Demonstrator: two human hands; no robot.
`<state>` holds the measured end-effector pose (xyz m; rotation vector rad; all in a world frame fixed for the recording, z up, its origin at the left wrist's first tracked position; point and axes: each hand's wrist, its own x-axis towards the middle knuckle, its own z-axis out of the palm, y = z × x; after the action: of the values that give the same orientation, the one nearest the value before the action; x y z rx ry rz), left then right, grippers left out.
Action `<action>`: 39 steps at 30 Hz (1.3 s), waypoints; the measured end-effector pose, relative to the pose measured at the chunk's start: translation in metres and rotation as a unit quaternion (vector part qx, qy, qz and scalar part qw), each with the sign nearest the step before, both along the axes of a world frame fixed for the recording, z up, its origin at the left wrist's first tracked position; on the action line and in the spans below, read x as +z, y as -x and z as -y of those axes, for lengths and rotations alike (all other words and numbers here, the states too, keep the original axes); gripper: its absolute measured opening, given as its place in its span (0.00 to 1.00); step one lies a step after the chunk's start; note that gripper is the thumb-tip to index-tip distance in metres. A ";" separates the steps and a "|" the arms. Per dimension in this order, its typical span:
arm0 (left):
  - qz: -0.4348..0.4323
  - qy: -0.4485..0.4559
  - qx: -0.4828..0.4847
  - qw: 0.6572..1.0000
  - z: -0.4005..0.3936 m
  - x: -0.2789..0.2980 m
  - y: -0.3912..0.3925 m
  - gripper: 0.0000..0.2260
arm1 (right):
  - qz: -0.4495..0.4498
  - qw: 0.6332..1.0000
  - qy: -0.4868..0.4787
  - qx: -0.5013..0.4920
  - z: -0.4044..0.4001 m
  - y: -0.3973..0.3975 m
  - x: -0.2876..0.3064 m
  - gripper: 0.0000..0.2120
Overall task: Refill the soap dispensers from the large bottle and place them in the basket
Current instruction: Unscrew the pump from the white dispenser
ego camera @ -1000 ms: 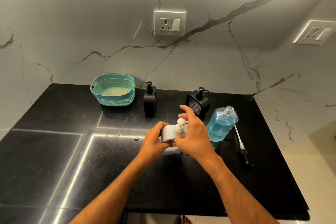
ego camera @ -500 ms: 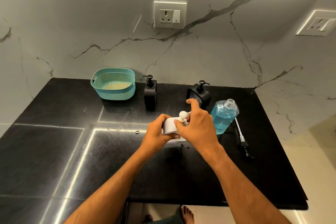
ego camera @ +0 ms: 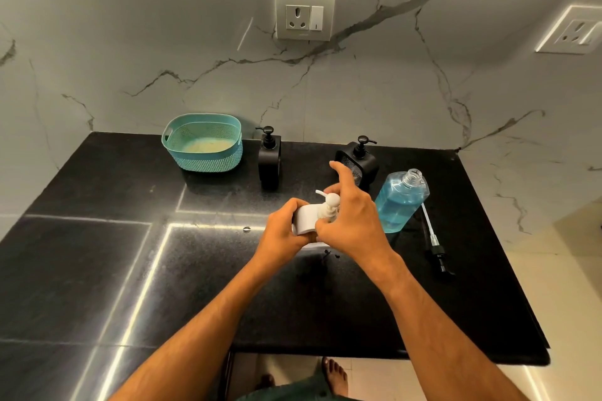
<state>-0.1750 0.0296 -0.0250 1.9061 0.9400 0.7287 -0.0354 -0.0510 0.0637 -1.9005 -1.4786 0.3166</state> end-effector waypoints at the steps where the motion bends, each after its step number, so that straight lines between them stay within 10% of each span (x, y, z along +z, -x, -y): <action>1: 0.000 0.001 0.001 1.000 0.000 0.000 0.000 0.21 | 0.012 1.000 0.000 -0.003 0.000 0.000 0.000 0.50; 39: 0.001 0.034 0.080 0.996 -0.006 -0.006 0.001 0.22 | -0.002 0.990 -0.119 -0.074 0.021 -0.035 0.058 0.30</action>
<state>-0.1764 0.0353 -0.0306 1.7842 1.1127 0.7818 -0.0006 -0.0717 0.1212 -1.8023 -1.3005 0.0703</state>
